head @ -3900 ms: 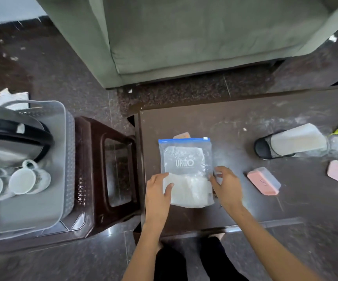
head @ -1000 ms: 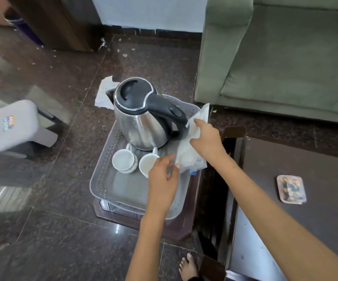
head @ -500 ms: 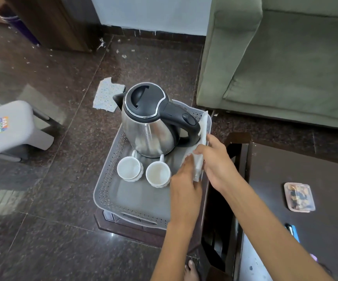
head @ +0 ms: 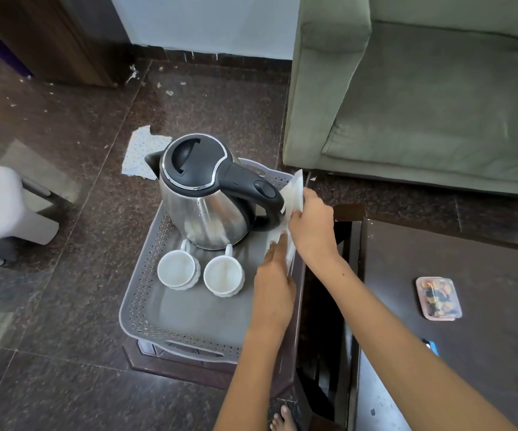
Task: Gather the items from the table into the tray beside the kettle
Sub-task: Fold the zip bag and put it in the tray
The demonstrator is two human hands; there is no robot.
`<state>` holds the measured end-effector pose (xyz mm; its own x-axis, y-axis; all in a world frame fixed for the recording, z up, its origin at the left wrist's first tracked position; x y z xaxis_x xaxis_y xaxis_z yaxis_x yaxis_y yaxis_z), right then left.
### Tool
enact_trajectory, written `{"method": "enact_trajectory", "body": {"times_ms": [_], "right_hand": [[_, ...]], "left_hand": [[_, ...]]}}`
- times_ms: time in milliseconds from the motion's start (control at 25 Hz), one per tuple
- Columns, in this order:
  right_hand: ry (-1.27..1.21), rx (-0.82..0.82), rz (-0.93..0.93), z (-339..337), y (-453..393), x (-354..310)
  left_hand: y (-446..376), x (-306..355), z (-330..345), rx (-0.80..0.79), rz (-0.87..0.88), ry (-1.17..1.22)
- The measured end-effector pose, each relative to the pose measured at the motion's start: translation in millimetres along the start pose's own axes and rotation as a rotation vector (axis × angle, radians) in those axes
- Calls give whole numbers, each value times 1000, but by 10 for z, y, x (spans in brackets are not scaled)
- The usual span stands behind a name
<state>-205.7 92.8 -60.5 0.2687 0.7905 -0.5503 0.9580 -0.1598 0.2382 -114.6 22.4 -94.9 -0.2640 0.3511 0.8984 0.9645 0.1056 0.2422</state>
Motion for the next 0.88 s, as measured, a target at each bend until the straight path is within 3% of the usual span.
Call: {"method": "enact_trajectory", "body": {"times_ms": [240,360,560,720,880], "right_hand": [[56,46,-72,-76,-59,64],[-65,76,-68,-238,53,139],[-97,122,-64,-568,357,609],[-108,162,24,-913,648,1436],[-50,184,265,-1212,1022,2477]], "left_hand": [[-52,39,11,15,28,-33],[149,152,-50,96,53,3],[489,430,159,221,265,-55],[675,555,641,122,288,-45],[893,503,1262,-47,188,30]]}}
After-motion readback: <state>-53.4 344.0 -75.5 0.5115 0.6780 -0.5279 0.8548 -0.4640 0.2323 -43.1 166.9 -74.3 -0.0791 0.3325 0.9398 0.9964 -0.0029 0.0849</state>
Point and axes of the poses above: each hand's wrist, its own y-axis away from the middle knuckle, its own z-axis out of the palm, x = y × z, the point moved 2 cm from there along -y, towards the middle knuckle, and after that the axes turned 13 degrees about y, right-handed, at the moved point
